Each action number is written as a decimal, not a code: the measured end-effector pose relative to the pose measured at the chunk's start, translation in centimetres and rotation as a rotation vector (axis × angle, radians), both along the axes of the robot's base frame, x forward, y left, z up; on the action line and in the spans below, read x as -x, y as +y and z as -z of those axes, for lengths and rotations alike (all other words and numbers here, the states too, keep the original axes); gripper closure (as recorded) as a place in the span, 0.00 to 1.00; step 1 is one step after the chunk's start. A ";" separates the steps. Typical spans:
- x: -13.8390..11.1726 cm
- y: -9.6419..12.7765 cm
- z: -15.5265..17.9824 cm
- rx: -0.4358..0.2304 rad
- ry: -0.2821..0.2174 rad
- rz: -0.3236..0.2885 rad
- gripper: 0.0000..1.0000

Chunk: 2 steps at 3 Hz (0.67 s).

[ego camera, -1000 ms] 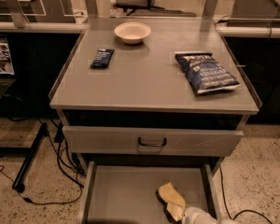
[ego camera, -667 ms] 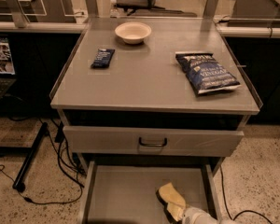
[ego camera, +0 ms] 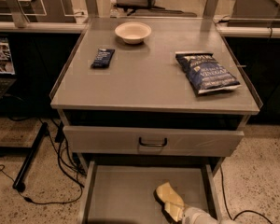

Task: Place sponge into middle drawer

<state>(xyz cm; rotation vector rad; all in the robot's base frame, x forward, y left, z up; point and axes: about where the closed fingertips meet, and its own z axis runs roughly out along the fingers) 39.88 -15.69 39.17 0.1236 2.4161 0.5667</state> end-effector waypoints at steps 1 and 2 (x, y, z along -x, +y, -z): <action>0.0 0.0 0.0 0.000 0.000 0.000 0.00; 0.0 0.0 0.0 0.000 0.000 0.000 0.00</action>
Offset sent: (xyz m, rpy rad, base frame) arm 0.0000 0.0000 0.0000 0.0000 0.0000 0.0000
